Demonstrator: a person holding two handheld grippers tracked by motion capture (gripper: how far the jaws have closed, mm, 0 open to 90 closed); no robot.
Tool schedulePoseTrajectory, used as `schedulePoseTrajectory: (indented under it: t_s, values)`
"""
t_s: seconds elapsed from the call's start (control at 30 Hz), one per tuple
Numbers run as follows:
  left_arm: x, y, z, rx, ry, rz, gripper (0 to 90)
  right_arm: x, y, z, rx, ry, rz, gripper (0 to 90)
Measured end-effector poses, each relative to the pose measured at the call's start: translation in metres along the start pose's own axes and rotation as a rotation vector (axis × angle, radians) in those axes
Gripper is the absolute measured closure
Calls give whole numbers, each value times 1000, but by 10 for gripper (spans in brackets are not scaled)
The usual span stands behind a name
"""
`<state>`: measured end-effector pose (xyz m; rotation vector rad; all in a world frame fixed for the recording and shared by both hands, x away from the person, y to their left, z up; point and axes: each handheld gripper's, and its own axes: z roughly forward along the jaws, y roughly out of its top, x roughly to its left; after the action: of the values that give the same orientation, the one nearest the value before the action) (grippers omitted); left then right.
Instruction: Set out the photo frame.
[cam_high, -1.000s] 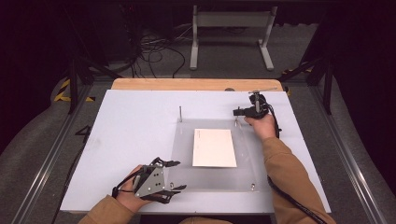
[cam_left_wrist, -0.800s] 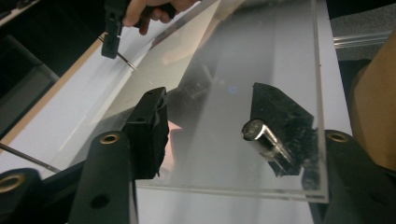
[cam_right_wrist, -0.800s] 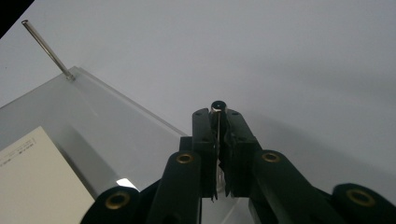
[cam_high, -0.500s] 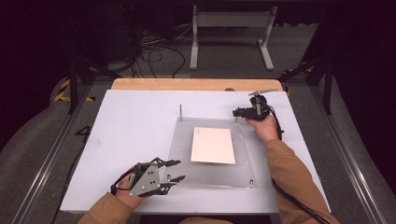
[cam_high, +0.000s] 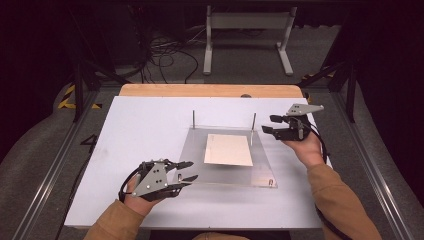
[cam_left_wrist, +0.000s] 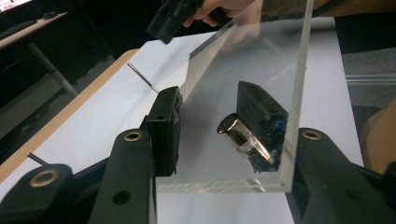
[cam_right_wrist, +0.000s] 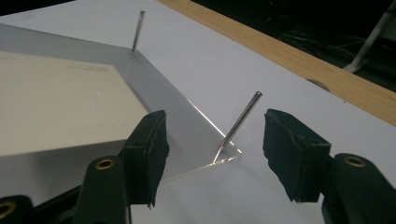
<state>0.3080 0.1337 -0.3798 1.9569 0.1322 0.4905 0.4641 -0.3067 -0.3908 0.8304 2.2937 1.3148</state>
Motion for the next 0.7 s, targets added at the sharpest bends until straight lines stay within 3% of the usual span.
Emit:
schedulePoseTrajectory:
  t_s: [0.13, 0.47, 0.7]
  values:
    - [5, 5, -1, -12, 8, -15, 590, 17, -11, -26, -42, 9, -26, 379]
    - [25, 21, -1, -64, 51, -24, 579, 42, -23, -56, -91, 30, -62, 366]
    - [40, 28, 1, -109, 55, -74, 556, 52, -21, -60, -90, 36, -109, 355]
